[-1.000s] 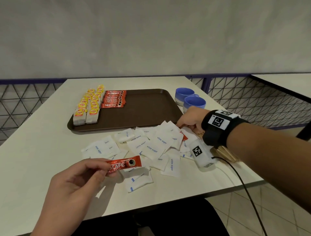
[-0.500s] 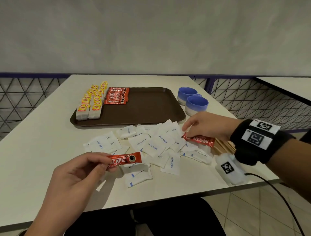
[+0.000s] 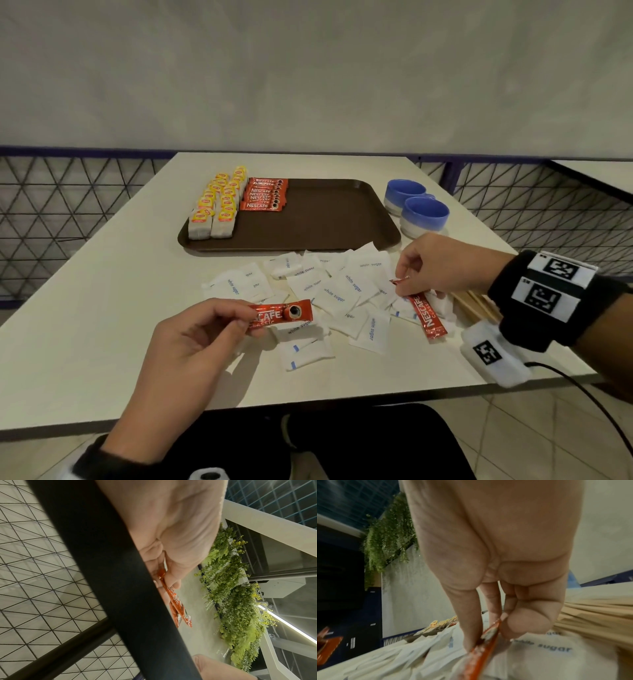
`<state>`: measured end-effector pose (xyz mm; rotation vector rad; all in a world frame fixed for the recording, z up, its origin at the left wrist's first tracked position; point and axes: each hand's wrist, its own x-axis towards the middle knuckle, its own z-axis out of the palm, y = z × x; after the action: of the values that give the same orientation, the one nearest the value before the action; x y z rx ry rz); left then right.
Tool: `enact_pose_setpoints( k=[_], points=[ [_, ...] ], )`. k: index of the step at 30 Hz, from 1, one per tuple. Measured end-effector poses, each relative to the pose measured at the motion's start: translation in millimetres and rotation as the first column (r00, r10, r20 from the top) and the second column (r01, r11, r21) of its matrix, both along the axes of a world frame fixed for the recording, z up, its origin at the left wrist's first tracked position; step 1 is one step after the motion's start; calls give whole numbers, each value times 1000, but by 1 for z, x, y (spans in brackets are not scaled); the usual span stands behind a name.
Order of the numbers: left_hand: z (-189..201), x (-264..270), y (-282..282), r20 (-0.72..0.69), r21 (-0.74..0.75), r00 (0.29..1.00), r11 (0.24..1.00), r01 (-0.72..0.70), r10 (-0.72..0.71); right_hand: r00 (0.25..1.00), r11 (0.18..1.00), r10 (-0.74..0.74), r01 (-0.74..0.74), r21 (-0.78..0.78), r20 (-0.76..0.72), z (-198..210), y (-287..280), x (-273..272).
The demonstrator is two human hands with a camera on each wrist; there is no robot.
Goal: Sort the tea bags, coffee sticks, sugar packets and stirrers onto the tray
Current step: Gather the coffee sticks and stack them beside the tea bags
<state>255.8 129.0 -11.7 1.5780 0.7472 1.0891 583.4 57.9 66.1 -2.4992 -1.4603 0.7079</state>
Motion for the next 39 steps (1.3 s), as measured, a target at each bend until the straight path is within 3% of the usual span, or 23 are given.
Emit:
enact_pose_setpoints(
  k=[7,10,15,20,23,26,30,34,39],
  points=[
    [-2,-2,1,-3,29,1000,1000,0,0,1000,999,2,-3,-53,-23,2,1,-6],
    [-1,-2,1,1,43,1000,999,-3,3,984,998,-58,53,-38,-166,8,1,-6],
    [-2,-3,1,23,34,999,999,-26,25,896,978,-136,190,90,-422,19,-4,-7],
    [-2,-3,3,65,21,995,997,-72,70,942,939,-116,207,276,-314,33,-9,-6],
    [0,-2,3,91,-1,992,996,-89,89,922,886,-60,226,406,-381,44,-13,-16],
    [1,-3,3,100,-20,992,997,-73,74,851,850,63,228,475,-521,51,-15,-44],
    [3,-5,4,118,-95,990,994,-59,71,728,898,197,136,419,-657,43,-9,-94],
    [10,-8,-2,251,-313,968,948,65,17,703,921,211,89,379,-679,21,6,-129],
    [9,-11,5,150,-144,984,987,-70,91,716,898,216,121,423,-664,8,20,-146]
  ],
)
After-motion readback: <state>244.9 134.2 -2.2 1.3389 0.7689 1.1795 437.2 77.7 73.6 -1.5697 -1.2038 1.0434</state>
